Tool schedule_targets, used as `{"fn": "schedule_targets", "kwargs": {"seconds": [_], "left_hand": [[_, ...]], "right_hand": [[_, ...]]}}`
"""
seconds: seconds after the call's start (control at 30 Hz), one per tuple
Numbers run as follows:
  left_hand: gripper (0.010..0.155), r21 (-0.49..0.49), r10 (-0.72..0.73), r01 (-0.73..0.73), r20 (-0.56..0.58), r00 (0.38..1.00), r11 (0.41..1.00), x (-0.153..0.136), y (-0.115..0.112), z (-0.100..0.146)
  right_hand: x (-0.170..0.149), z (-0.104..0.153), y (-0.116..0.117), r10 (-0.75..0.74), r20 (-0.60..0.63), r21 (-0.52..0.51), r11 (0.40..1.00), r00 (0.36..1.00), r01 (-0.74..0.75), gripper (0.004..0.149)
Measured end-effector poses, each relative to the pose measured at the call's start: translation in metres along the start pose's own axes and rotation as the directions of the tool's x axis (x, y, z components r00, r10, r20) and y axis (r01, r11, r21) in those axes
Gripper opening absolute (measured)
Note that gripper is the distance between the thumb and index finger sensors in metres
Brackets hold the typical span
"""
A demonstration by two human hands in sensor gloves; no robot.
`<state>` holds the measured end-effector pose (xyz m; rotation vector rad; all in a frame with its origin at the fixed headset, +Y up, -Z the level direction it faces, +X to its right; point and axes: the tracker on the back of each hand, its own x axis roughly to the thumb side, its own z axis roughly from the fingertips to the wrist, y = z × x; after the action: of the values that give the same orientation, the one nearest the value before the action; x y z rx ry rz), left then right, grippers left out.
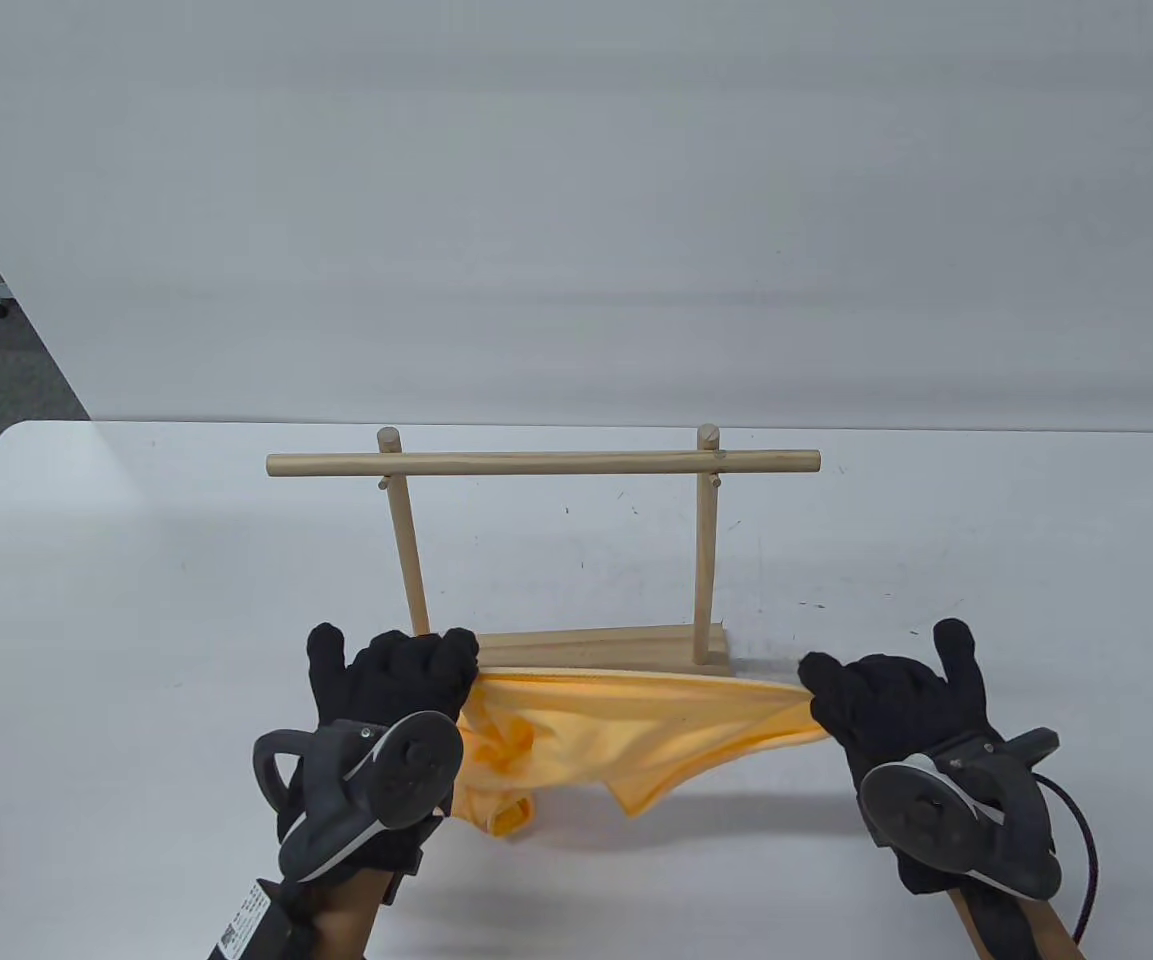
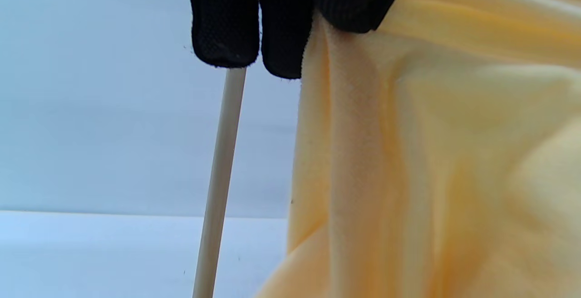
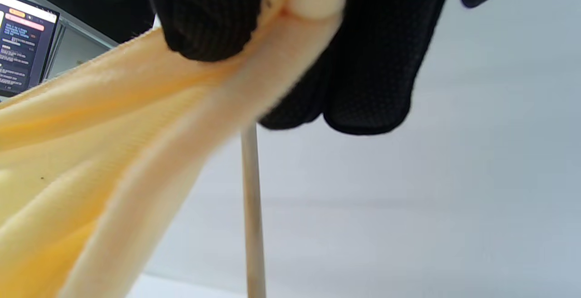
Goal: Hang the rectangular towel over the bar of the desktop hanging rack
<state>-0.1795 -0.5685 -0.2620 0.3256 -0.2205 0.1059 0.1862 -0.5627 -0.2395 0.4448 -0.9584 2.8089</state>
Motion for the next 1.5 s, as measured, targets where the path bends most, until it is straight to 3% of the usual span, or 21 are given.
{"fn": "schedule_targets", "kwargs": {"seconds": [0.13,0.23,0.33,0.43,0.53,0.63,0.7,0.73,0.77,0.87,0.9,0.97,1.03,1.13,1.23,1.37,1.43,1.47,1.5], "left_hand": [[0.044,0.003,0.078,-0.078,0.009,0.997,0.997,-0.01,0.036,-0.006],[0.045,-0.075,0.231,-0.228,0.023,0.973,0.971,-0.023,0.052,-0.01],[0.045,-0.102,0.337,-0.339,-0.036,0.941,0.935,-0.039,0.062,-0.012],[0.045,-0.178,0.256,-0.272,-0.108,0.961,0.946,-0.042,0.052,-0.012],[0.047,-0.323,0.197,-0.246,-0.177,0.964,0.914,-0.036,0.026,-0.013],[0.074,-0.458,0.356,-0.366,-0.112,0.928,0.81,-0.019,0.011,-0.015],[0.083,-0.491,0.557,-0.5,-0.035,0.83,0.713,0.0,0.009,-0.016],[0.087,-0.496,0.649,-0.566,-0.005,0.76,0.659,0.014,0.009,-0.016],[0.091,-0.495,0.681,-0.583,0.026,0.732,0.645,0.024,0.01,-0.016],[0.095,-0.496,0.656,-0.526,0.125,0.744,0.691,0.064,0.004,-0.018],[0.091,-0.469,0.625,-0.508,0.13,0.77,0.723,0.073,0.001,-0.018],[0.074,-0.323,0.568,-0.509,0.117,0.815,0.798,0.076,-0.005,-0.015],[0.051,-0.284,0.567,-0.519,0.115,0.816,0.806,0.07,-0.009,-0.013],[0.041,-0.232,0.66,-0.632,0.062,0.749,0.739,0.055,-0.014,-0.009],[0.04,-0.223,0.71,-0.685,0.049,0.703,0.694,0.046,-0.015,-0.011],[0.04,-0.25,0.815,-0.782,0.054,0.578,0.571,0.046,-0.017,-0.013],[0.04,-0.248,0.855,-0.823,0.05,0.516,0.511,0.047,-0.016,-0.013],[0.04,-0.262,0.881,-0.844,0.064,0.469,0.468,0.046,-0.015,-0.014],[0.04,-0.255,0.901,-0.866,0.062,0.43,0.431,0.044,-0.013,-0.013]], "right_hand": [[0.003,-0.02,-0.024,0.043,-0.028,-0.085,0.995,0.999,-0.046,0.043],[0.002,-0.033,-0.038,-0.039,-0.068,-0.054,0.998,0.997,0.035,0.051],[-0.002,-0.043,-0.049,-0.051,-0.106,-0.062,0.997,0.993,0.044,0.049],[-0.003,-0.051,-0.055,-0.228,-0.13,-0.063,0.973,0.965,0.222,0.039],[0.011,-0.058,-0.049,-0.388,-0.088,0.038,0.919,0.918,0.392,0.04],[0.037,-0.063,-0.042,-0.316,-0.004,0.115,0.942,0.949,0.315,0.046],[0.06,-0.065,-0.035,-0.233,0.076,0.189,0.958,0.97,0.215,0.051],[0.073,-0.066,-0.031,-0.204,0.124,0.221,0.96,0.971,0.174,0.054],[0.083,-0.065,-0.027,-0.186,0.154,0.239,0.96,0.97,0.147,0.057],[0.106,-0.061,-0.017,-0.23,0.176,0.266,0.947,0.957,0.179,0.061],[0.111,-0.058,-0.012,-0.266,0.158,0.263,0.94,0.951,0.219,0.063],[0.108,-0.046,-0.004,-0.303,0.077,0.254,0.927,0.95,0.275,0.07],[0.095,-0.032,0.008,-0.39,0.006,0.254,0.891,0.921,0.376,0.075],[0.066,0.001,0.047,-0.465,-0.105,0.364,0.804,0.879,0.47,0.081],[0.052,0.028,0.091,-0.435,-0.099,0.537,0.734,0.895,0.416,0.087],[0.052,0.053,0.147,-0.339,-0.121,0.567,0.748,0.933,0.345,0.095],[0.054,0.055,0.161,-0.352,-0.142,0.56,0.742,0.925,0.368,0.089],[0.054,0.055,0.165,-0.411,-0.154,0.541,0.726,0.899,0.425,0.076],[0.052,0.053,0.162,-0.454,-0.181,0.49,0.727,0.872,0.481,0.054]]}}
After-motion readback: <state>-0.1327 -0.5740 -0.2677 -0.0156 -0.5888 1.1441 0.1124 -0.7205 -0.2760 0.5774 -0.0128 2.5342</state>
